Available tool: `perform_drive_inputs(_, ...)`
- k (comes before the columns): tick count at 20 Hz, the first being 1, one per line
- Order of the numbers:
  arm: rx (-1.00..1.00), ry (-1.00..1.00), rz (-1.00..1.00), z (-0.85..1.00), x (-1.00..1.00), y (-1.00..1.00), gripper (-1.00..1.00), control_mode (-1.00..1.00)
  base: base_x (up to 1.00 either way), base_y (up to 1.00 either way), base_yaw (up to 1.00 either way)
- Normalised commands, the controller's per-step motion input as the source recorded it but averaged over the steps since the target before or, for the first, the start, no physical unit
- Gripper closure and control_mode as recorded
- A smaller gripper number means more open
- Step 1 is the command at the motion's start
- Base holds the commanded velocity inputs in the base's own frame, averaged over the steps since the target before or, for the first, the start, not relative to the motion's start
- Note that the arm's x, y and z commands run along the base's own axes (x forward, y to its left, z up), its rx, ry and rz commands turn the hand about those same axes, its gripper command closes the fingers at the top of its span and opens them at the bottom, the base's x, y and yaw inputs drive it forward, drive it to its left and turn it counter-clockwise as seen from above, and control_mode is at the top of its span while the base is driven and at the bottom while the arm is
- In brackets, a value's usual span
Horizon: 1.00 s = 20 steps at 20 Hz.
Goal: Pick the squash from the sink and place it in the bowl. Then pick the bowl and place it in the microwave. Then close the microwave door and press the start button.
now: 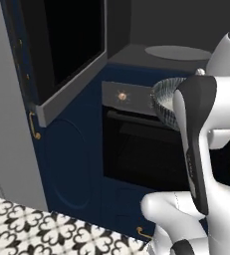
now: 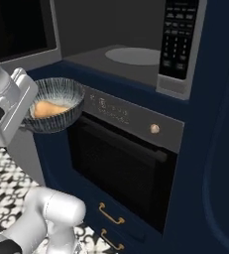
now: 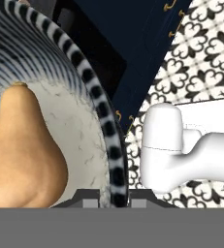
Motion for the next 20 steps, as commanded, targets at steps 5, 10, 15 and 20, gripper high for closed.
perform_drive_inputs(5, 0.0, 0.0, 0.0, 0.0, 0.0, 0.0, 1.0, 1.0, 0.43, 0.09, 0.11)
perform_drive_inputs(10, 0.0, 0.0, 0.0, 0.0, 0.0, 0.0, 1.0, 1.0, 0.48, -0.01, 0.18)
perform_drive_inputs(15, 0.0, 0.0, 0.0, 0.0, 0.0, 0.0, 1.0, 1.0, 0.25, -0.17, 0.12)
perform_drive_inputs(20, 0.0, 0.0, 0.0, 0.0, 0.0, 0.0, 1.0, 1.0, -0.03, -0.26, 0.14)
